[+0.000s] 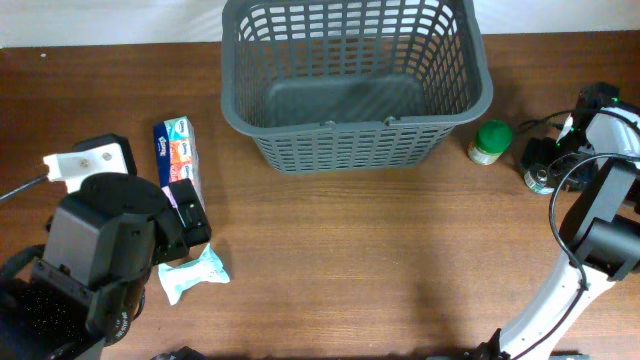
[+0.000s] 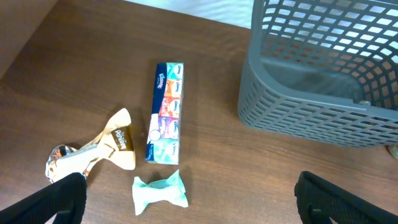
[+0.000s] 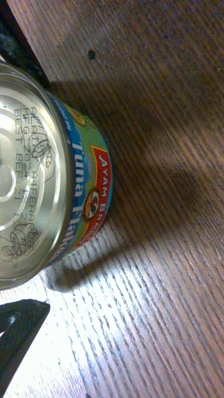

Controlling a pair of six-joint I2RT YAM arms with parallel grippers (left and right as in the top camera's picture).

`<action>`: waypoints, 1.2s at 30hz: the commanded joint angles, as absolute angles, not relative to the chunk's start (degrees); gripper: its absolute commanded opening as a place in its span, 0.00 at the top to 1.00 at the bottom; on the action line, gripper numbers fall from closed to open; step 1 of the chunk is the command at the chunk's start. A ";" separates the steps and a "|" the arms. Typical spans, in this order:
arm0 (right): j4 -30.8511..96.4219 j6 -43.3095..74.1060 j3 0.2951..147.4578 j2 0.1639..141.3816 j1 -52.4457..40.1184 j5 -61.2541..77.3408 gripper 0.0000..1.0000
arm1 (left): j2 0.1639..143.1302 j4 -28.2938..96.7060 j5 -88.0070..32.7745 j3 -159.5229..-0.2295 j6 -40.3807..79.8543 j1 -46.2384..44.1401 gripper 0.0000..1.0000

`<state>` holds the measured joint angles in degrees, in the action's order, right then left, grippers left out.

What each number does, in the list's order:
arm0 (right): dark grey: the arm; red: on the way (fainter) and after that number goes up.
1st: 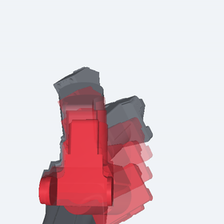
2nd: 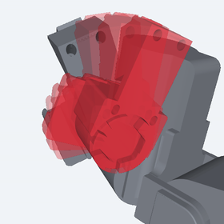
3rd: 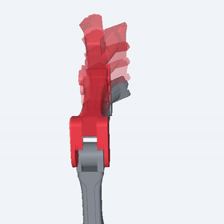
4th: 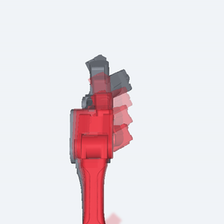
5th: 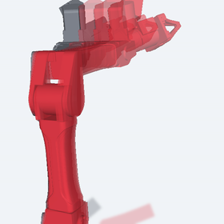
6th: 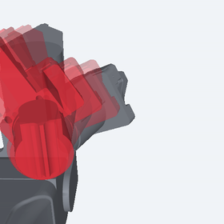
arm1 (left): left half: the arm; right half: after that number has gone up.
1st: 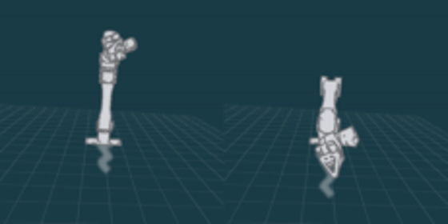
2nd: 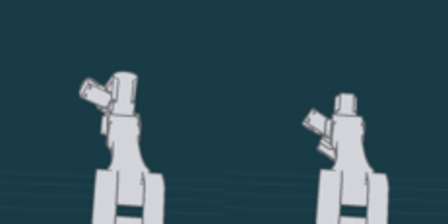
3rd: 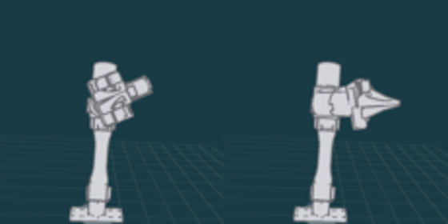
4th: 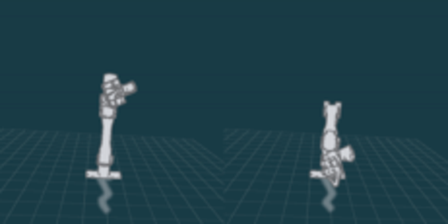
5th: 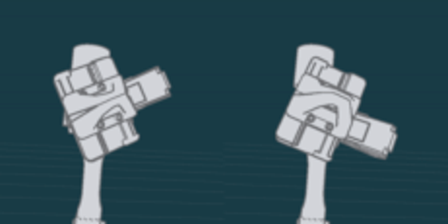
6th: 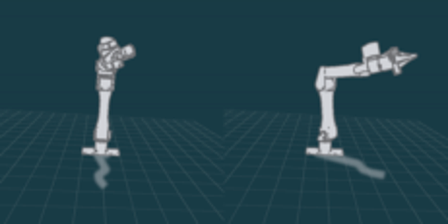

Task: Pack container
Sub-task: 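Close the right gripper on the tuna can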

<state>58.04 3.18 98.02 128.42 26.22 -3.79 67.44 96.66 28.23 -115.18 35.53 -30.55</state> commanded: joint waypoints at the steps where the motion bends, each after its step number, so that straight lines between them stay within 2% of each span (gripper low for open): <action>1: 58.04 3.38 97.49 129.08 26.59 -4.95 0.01 | 67.48 96.68 27.79 -115.11 34.63 -30.22 0.00; 36: 58.00 2.09 97.49 129.08 23.99 -2.24 0.01 | 67.48 96.68 27.81 -115.11 34.63 -30.22 0.00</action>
